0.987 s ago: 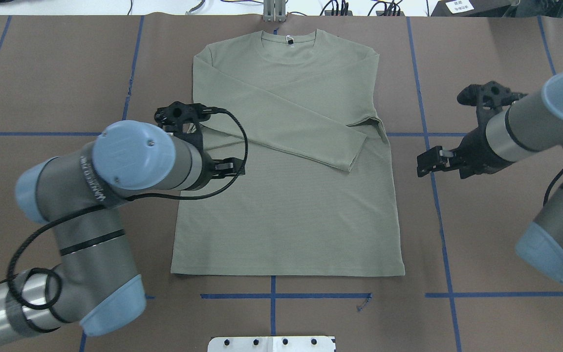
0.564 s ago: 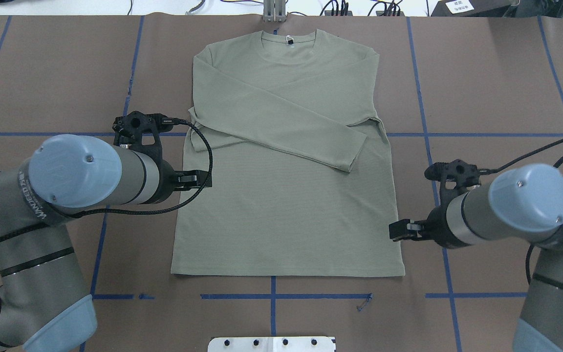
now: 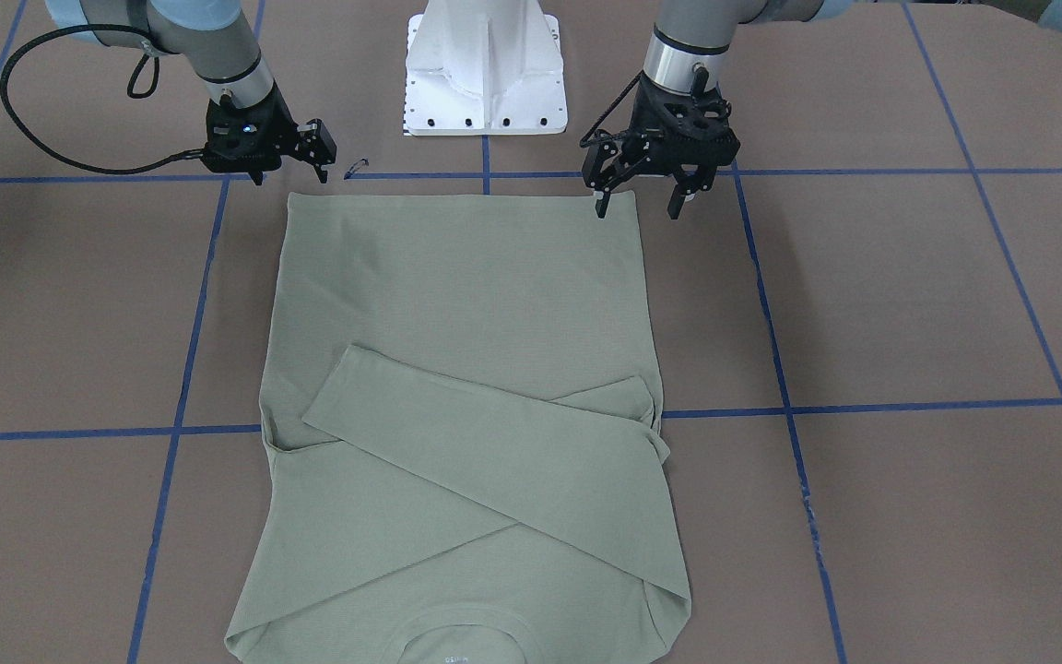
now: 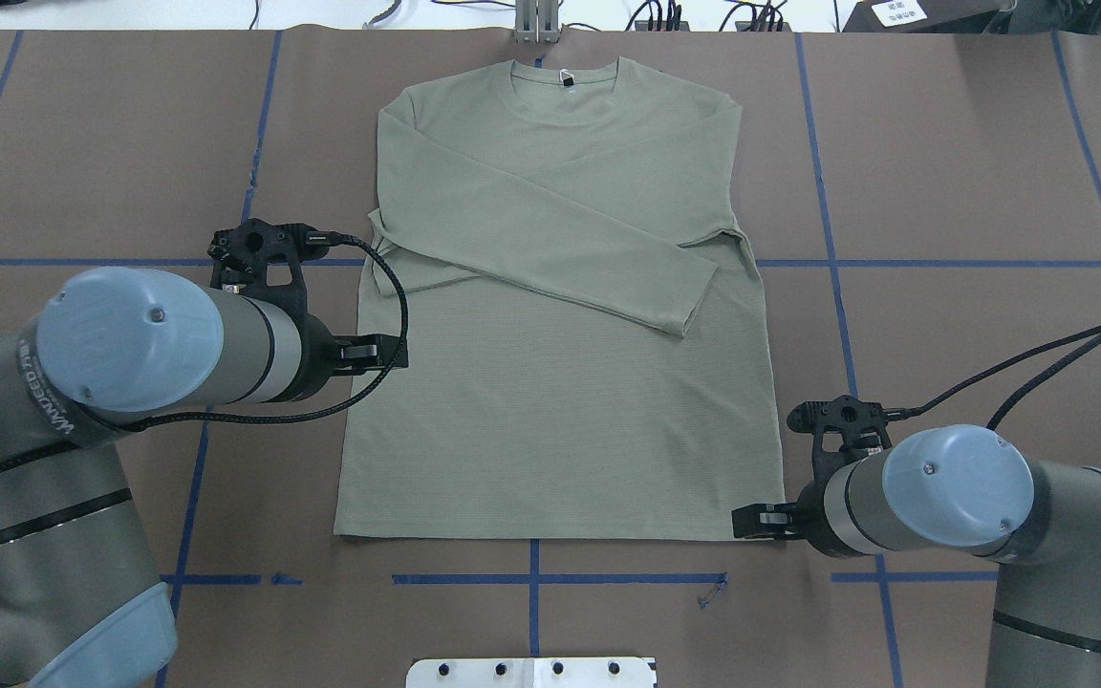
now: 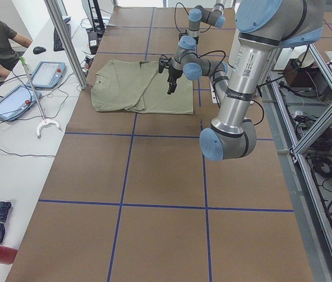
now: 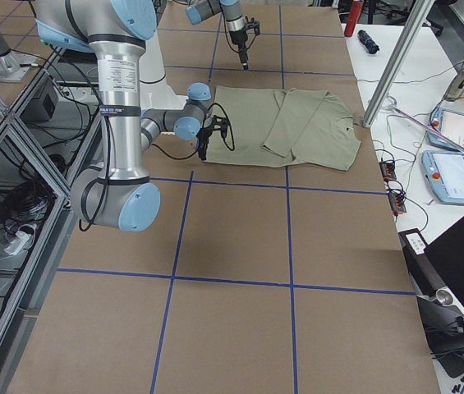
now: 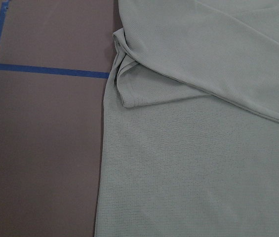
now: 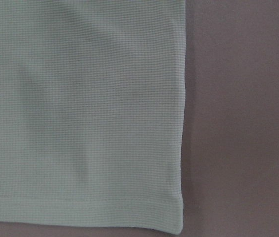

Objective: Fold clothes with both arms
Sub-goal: 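Position both grippers at the hem corners nearest the robot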

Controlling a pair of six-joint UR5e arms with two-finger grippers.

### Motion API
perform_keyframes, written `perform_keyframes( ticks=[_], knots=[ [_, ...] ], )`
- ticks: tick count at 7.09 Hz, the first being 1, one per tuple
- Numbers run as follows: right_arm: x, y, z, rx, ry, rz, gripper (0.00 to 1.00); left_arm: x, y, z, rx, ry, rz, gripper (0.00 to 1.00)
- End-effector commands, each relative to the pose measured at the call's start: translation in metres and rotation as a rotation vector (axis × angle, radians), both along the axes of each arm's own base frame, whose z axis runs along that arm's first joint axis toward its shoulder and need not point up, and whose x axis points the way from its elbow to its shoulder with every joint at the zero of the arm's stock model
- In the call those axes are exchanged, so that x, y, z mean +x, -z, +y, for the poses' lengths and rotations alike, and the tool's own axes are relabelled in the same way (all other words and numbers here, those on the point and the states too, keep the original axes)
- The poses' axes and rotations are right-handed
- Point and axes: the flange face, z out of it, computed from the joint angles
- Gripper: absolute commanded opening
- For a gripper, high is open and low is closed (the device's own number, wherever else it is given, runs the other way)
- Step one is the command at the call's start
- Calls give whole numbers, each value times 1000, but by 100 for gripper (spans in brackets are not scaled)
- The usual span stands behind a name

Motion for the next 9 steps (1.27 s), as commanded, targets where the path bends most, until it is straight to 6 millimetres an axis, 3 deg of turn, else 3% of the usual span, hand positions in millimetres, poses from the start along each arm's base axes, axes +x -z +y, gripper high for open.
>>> perform_keyframes(
  ticks=[1,4,6,9],
  knots=[
    [-12,-12,1,2,16,18,98,0,3,0,2,2,5,100],
    [-23,-26,-1,-4,24,46,98,0,4,0,2,3,8,100],
    [-25,-26,-1,1,29,47,93,-1,2,0,1,5,4,100],
    [-26,-29,-2,7,35,53,74,0,0,0,-1,6,-1,100]
  ],
)
